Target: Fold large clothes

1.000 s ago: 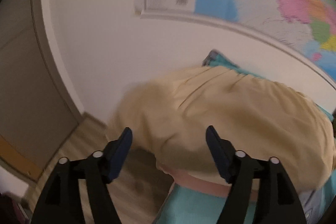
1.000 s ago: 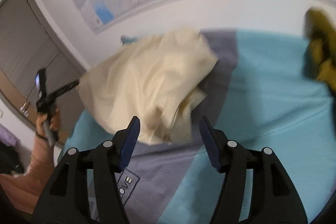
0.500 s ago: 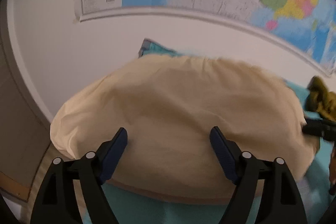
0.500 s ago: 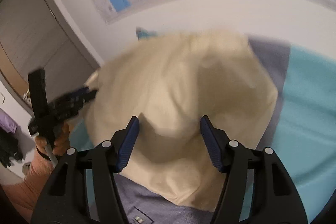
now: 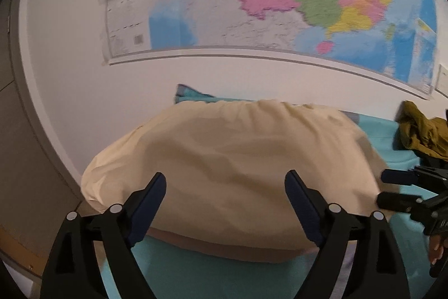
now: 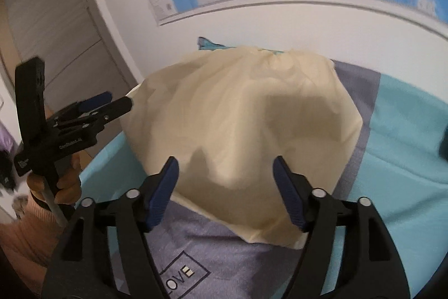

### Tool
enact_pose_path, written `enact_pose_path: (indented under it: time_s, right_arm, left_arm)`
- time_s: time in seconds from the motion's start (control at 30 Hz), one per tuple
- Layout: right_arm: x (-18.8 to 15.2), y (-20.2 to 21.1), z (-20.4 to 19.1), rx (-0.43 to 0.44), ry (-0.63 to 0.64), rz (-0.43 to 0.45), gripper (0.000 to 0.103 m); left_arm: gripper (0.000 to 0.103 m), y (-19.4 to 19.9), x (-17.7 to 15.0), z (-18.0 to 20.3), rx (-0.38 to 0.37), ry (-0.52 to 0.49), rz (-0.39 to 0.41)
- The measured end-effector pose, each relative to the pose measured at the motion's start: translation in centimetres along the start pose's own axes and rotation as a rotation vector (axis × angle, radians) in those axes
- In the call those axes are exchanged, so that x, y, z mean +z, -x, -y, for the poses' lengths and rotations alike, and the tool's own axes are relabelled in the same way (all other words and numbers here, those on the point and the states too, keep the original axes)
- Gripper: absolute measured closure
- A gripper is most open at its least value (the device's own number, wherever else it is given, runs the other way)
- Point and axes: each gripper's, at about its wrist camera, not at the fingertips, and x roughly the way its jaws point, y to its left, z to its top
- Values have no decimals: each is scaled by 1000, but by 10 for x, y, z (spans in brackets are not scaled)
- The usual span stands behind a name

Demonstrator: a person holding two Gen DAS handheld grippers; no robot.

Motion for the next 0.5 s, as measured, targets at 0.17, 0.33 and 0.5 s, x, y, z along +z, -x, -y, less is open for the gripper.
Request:
enact_pose_path:
  time_s: [0.17, 0.33, 0.5]
  right_arm:
    - [-11, -15, -6, -33, 35, -43, 31]
    - [-15, -23, -9, -50, 45, -45, 29]
    - [-18, -2, -17, -59, 60, 2, 25]
  left_arm:
    - [11, -11, -10, 20, -5, -15, -34]
    - [9, -31, -21, 30, 42, -17, -109]
    - [9, -12, -19, 29, 24, 25, -79]
